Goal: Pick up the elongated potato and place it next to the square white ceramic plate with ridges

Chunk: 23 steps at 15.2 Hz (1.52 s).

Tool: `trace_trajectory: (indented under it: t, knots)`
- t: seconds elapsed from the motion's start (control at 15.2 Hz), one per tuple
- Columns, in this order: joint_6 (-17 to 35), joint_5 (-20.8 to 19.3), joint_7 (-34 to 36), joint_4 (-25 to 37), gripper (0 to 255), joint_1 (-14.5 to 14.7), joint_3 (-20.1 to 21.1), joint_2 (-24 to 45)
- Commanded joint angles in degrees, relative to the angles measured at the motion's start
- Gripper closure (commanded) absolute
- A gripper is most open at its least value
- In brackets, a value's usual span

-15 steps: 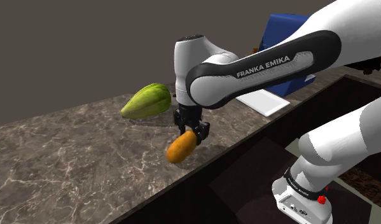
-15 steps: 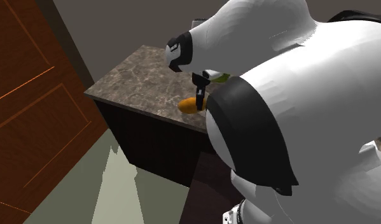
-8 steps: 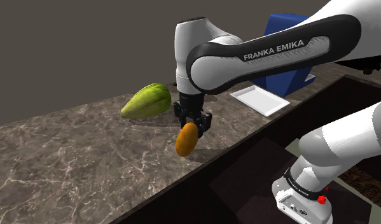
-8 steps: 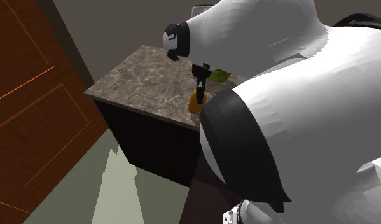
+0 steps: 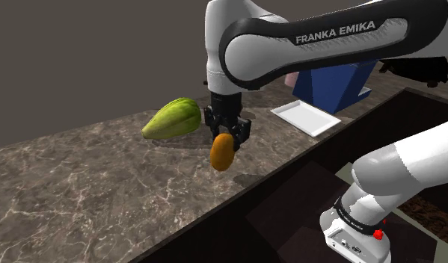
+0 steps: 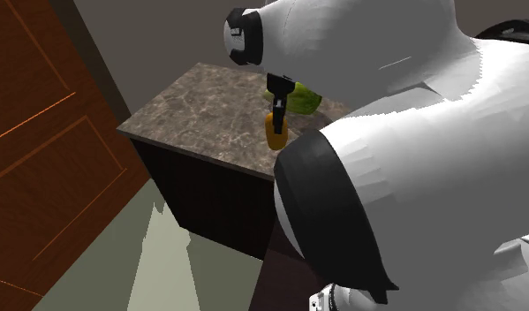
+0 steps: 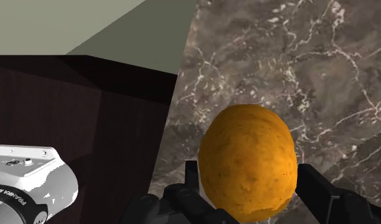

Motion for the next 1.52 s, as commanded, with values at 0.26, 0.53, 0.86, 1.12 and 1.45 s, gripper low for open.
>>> trace_trajectory:
  t: [0.26, 0.53, 0.86, 1.12, 1.45]
  knots:
    - [-4.9, -0.2, -0.2, 3.7, 255, 0.3, -1.9, -1.1]
    - [-4.6, -1.4, -4.4, 2.2, 255, -0.8, -5.2, -1.4]
    - [-3.2, -4.0, -10.7, 0.5, 255, -3.2, -9.6, -0.4]
    - [-2.0, -6.5, -15.3, 0.2, 255, -5.7, -12.6, 1.5]
    - [-0.3, -10.2, -20.2, 1.3, 255, -9.2, -15.6, 5.2]
